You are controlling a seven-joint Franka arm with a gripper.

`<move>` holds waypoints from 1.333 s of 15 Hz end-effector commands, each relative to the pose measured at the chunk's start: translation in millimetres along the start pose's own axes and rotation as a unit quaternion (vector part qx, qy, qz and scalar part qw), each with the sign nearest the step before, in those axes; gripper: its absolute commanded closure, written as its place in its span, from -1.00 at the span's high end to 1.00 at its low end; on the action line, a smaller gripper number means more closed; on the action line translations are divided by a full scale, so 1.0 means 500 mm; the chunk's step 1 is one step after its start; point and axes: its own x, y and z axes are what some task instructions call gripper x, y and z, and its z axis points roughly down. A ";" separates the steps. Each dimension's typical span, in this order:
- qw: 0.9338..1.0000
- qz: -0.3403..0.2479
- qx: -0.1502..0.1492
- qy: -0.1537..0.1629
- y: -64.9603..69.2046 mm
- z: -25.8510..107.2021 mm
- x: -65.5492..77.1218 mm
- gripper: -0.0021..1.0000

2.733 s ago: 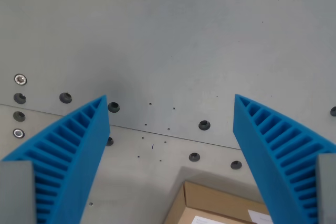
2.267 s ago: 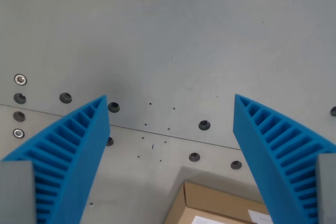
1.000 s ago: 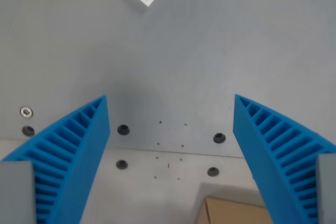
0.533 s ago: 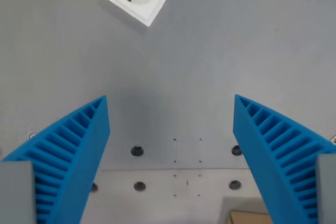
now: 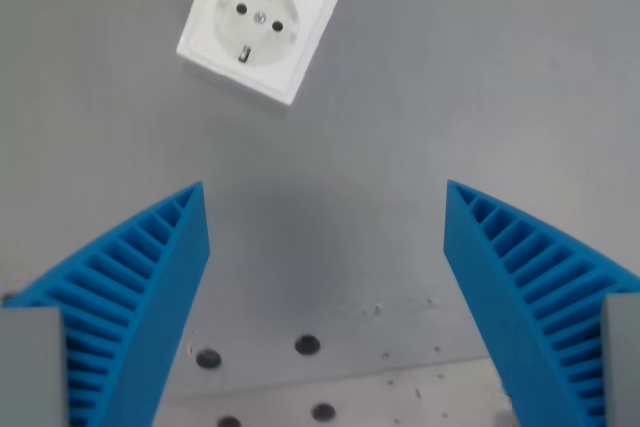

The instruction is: Move above the white socket

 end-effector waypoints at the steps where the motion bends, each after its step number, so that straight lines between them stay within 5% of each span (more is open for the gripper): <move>1: 0.991 0.135 -0.004 0.008 -0.017 0.026 0.022 1.00; 20: 0.975 0.223 -0.018 0.011 -0.055 0.151 0.081 1.00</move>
